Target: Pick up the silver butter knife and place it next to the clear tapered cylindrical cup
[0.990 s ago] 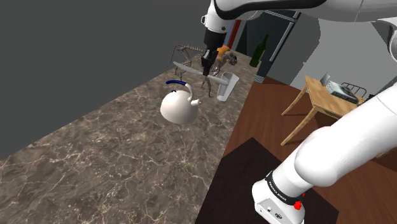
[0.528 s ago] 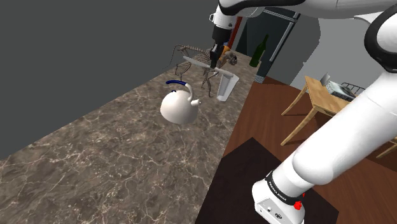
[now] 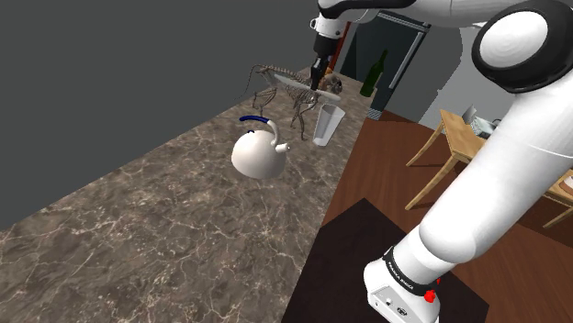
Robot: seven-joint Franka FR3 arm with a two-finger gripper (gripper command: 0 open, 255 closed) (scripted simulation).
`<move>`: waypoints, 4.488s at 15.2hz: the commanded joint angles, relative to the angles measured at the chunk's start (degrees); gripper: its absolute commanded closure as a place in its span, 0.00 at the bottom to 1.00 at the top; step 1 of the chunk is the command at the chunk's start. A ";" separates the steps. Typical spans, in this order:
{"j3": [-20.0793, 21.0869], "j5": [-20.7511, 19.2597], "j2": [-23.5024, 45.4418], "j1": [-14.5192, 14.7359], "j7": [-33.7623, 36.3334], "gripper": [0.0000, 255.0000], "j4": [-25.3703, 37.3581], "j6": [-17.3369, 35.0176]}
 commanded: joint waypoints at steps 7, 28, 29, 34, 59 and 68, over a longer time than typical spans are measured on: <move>-0.21 0.04 1.40 -0.30 -0.46 1.00 -4.16 5.58; -0.17 0.18 6.47 -0.38 -0.27 1.00 -13.95 20.43; -0.17 0.19 6.83 -0.39 -0.27 1.00 -14.27 21.11; -0.14 0.26 8.76 -0.43 -0.24 1.00 -15.69 24.46; -0.01 0.25 9.47 -0.45 -0.13 0.00 -15.54 25.01; -0.02 0.23 8.74 -0.42 -0.11 0.00 -14.93 23.68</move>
